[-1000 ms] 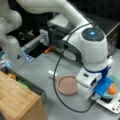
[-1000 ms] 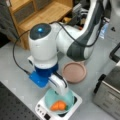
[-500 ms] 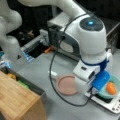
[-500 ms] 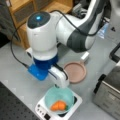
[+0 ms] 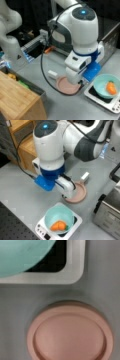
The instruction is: Pick up the pan. Place the pan on the table. Pick up the bowl. Place the bowl on the stove.
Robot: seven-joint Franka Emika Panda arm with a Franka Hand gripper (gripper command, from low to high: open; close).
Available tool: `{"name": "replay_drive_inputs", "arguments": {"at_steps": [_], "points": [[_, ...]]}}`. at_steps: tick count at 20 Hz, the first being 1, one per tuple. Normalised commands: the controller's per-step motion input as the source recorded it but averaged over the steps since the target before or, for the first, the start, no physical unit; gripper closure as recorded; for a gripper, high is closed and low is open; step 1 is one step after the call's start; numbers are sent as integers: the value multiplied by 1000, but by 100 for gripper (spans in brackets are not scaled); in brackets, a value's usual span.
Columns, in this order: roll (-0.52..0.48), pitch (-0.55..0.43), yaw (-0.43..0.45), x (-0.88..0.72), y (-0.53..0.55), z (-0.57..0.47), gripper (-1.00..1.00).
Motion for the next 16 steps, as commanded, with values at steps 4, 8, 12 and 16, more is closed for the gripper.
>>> {"name": "replay_drive_inputs", "arguments": {"at_steps": [4,8,12,16], "points": [[-124,-200,157,-469,-87,-189,-100],[-134,-230,173,-586,-67,-216,-100],[-140,-271,186,-675,-64,-228,-100],[-128,-324,186,-612,-55,-238,-100]]}}
